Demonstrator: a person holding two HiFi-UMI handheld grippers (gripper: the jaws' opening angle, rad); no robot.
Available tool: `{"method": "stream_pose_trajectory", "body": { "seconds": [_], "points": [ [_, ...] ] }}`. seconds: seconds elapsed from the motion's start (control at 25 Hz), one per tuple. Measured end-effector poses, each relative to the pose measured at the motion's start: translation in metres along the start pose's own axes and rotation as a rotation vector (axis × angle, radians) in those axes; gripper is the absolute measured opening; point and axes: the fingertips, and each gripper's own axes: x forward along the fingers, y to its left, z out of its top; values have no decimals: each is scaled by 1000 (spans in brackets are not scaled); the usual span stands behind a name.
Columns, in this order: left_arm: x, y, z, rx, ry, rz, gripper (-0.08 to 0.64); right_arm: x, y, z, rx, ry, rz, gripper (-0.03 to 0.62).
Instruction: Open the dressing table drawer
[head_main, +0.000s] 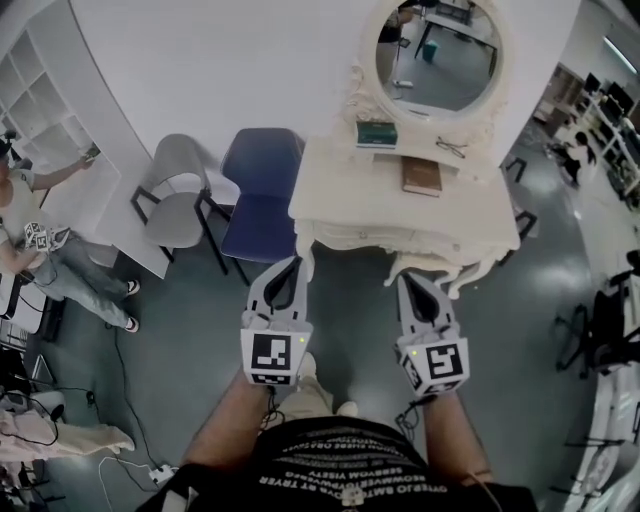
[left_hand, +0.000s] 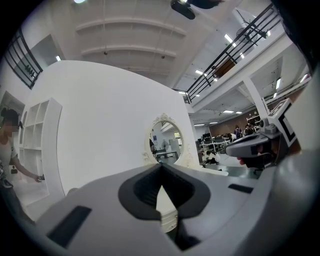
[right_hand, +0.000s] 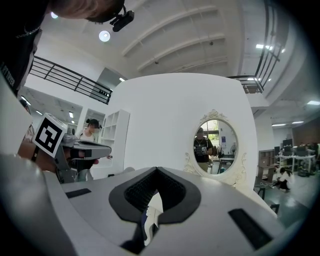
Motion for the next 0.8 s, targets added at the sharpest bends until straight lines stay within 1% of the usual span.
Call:
{"method": "stream_pose_trajectory", "body": {
  "seconds": [0.12,0.24,0.44,0.56,0.68,0.8],
  "points": [
    [16,11,-4,-7,5,-14,3,18,-2,1,22,11,-4,2],
    [30,21,-5,-10,6,-25,2,34,-5,4,20,9,-8,2],
    [50,32,-8,-32,5,-43,3,63,-9,-1,40,25,-15,2],
    [63,40,-13,-17,18,-59,3,79,-9,-3,40,26,-11,2],
    [75,46,-17,-29,21,-67,2,92,-10,-1,38,19,-10,2],
    [85,53,-17,-18,26,-78,3,101,-13,-3,41,36,-19,2]
  ]
}}
